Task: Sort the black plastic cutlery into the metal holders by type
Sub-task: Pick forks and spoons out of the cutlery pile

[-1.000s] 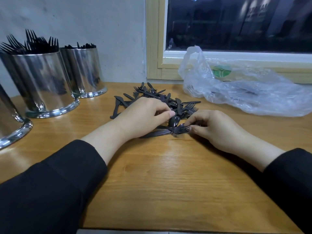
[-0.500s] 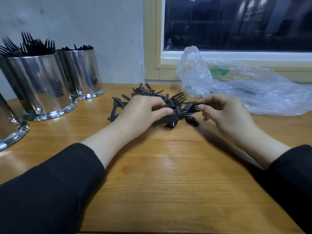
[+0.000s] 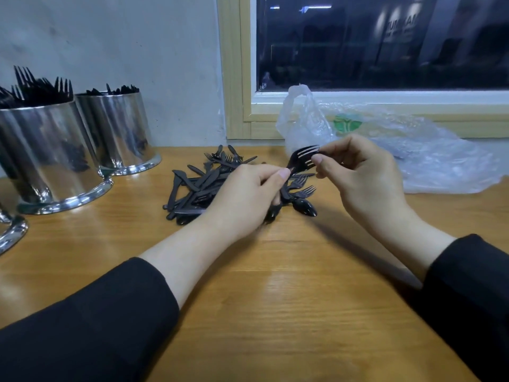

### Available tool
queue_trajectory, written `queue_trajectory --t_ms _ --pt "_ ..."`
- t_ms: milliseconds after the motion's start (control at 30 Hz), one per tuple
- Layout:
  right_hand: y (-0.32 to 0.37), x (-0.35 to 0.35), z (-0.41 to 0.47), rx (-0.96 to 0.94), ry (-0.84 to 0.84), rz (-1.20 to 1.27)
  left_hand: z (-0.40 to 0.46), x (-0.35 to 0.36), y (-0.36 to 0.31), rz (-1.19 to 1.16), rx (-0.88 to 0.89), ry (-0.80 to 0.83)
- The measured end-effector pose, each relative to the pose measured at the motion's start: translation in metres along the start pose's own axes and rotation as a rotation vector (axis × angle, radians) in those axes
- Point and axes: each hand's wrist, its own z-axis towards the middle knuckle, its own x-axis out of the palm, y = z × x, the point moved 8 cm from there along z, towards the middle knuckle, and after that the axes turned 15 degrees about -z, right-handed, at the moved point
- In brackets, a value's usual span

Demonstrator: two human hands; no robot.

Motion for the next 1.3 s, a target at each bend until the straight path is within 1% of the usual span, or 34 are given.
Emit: queue_trajectory --t_ms 67,133,167,200,267,300,333,467,567,667,767,867,1033,1100,1167,1300 --pt "-0.003 0.0 0.009 -0.01 -0.05 -0.02 0.002 -0.001 0.0 0.043 0.027 -0.033" --pt "-0.014 0.001 0.02 0.012 -0.08 -0.106 0.008 -0.01 0.005 0.005 0.012 -0.07" --pt "-0.024 0.006 0.025 0.036 -0.039 -0.196 0.011 -0.017 0.011 -0.011 -0.005 -0.087" --pt "-0.034 0.014 0.029 0.055 0.045 -0.315 0.014 -0.023 0.018 -0.03 -0.034 -0.103" --pt "-0.058 0.037 0.026 0.081 0.274 -0.537 0.016 -0.032 0.031 -0.121 -0.093 -0.124" --pt "-0.066 0.047 0.022 0.096 0.369 -0.606 0.016 -0.036 0.034 -0.166 -0.11 -0.131" --pt "-0.07 0.054 0.019 0.109 0.427 -0.648 0.015 -0.038 0.036 -0.186 -0.114 -0.145" --pt "-0.073 0.066 0.021 0.132 0.503 -0.692 0.014 -0.049 0.03 -0.079 -0.053 -0.233" --pt "-0.078 0.068 0.022 0.158 0.527 -0.629 0.012 -0.051 0.028 -0.169 -0.056 -0.261" --pt "-0.078 0.062 0.023 0.196 0.475 -0.496 0.013 -0.05 0.028 -0.215 -0.069 -0.253" --pt "-0.074 0.05 0.027 0.233 0.323 -0.282 0.012 -0.051 0.029 -0.205 -0.07 -0.241" --pt "-0.061 0.034 0.034 0.182 0.172 -0.159 0.011 -0.053 0.031 -0.132 -0.049 -0.24" --pt "-0.033 0.006 0.038 0.004 -0.024 -0.161 0.007 -0.059 0.021 -0.075 -0.007 -0.303" --pt "-0.022 0.002 0.035 -0.058 -0.048 -0.106 0.006 -0.06 0.02 -0.07 -0.005 -0.314" --pt "-0.008 0.004 0.03 -0.116 -0.024 -0.034 0.007 -0.059 0.022 -0.114 -0.015 -0.308" --pt "0.009 0.013 0.021 -0.14 0.011 0.102 0.007 -0.048 0.024 -0.203 -0.064 -0.223"
